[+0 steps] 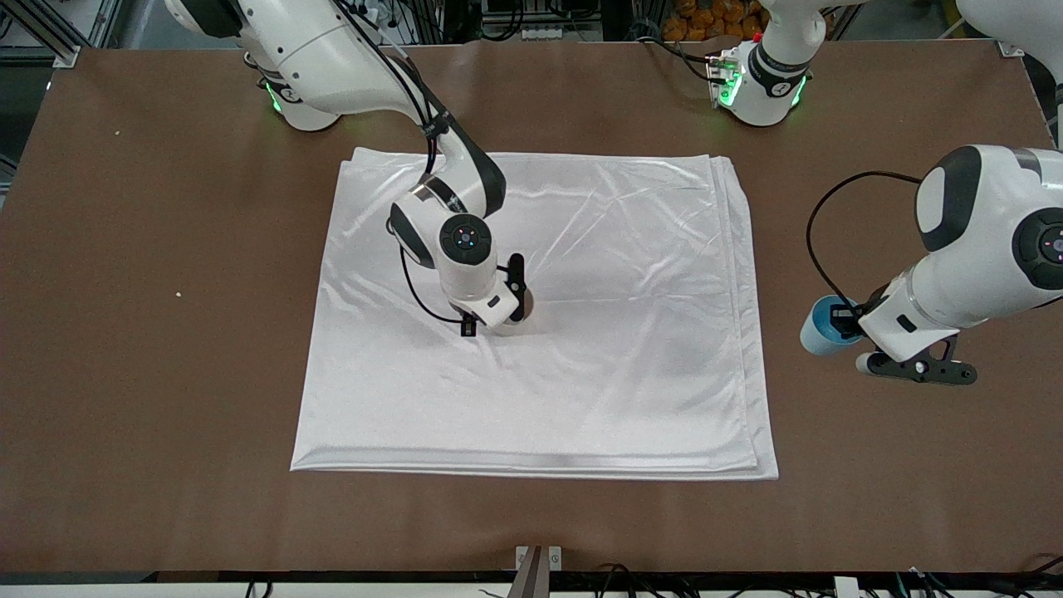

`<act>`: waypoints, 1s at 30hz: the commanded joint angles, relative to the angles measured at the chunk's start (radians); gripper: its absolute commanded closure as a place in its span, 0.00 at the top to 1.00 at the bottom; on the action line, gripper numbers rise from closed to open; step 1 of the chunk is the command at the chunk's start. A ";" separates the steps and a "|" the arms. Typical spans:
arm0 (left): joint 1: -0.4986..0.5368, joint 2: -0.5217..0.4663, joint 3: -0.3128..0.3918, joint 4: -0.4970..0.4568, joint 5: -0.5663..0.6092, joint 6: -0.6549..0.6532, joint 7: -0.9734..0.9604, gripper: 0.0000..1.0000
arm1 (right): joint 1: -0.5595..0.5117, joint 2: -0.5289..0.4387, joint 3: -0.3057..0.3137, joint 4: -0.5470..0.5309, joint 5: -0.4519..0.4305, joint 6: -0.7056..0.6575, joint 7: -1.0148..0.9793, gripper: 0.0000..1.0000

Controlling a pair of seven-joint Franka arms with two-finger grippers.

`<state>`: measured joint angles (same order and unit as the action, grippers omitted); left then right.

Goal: Place blue cup into white mug on cloth

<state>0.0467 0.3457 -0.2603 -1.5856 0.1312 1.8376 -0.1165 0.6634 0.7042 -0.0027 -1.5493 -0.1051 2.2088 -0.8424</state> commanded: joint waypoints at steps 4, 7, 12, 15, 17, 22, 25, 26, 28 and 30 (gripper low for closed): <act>-0.125 -0.034 -0.028 0.003 0.018 -0.052 -0.247 0.00 | -0.024 -0.113 -0.023 0.014 -0.025 -0.119 -0.009 1.00; -0.134 -0.034 -0.059 0.004 -0.001 -0.052 -0.276 0.00 | -0.045 -0.163 -0.046 0.014 -0.025 -0.132 -0.047 1.00; -0.142 -0.021 -0.135 0.039 -0.041 -0.052 -0.392 0.00 | -0.119 -0.233 -0.079 0.017 -0.012 -0.138 -0.154 1.00; -0.175 0.002 -0.174 0.058 -0.047 -0.037 -0.472 0.00 | -0.211 -0.264 -0.077 0.023 -0.007 -0.139 -0.231 1.00; -0.212 0.018 -0.178 0.079 -0.047 -0.031 -0.515 0.00 | -0.266 -0.281 -0.076 0.031 -0.005 -0.139 -0.292 1.00; -0.312 0.061 -0.177 0.101 -0.044 0.020 -0.621 0.00 | -0.398 -0.290 -0.074 0.109 -0.004 -0.201 -0.437 1.00; -0.358 0.088 -0.177 0.102 -0.044 0.074 -0.696 0.00 | -0.438 -0.292 -0.074 0.141 -0.004 -0.244 -0.460 1.00; -0.372 0.098 -0.177 0.102 -0.044 0.094 -0.716 0.00 | -0.444 -0.293 -0.076 0.147 -0.004 -0.251 -0.460 1.00; -0.402 0.119 -0.175 0.101 -0.042 0.135 -0.747 0.00 | -0.453 -0.302 -0.076 0.159 -0.004 -0.276 -0.458 1.00; -0.436 0.142 -0.172 0.101 -0.039 0.181 -0.759 0.00 | -0.458 -0.322 -0.077 0.167 -0.004 -0.303 -0.452 1.00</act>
<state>-0.3294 0.4161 -0.4407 -1.5246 0.0969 1.9458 -0.8205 0.2067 0.4124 -0.0920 -1.4130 -0.1154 1.9742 -1.3007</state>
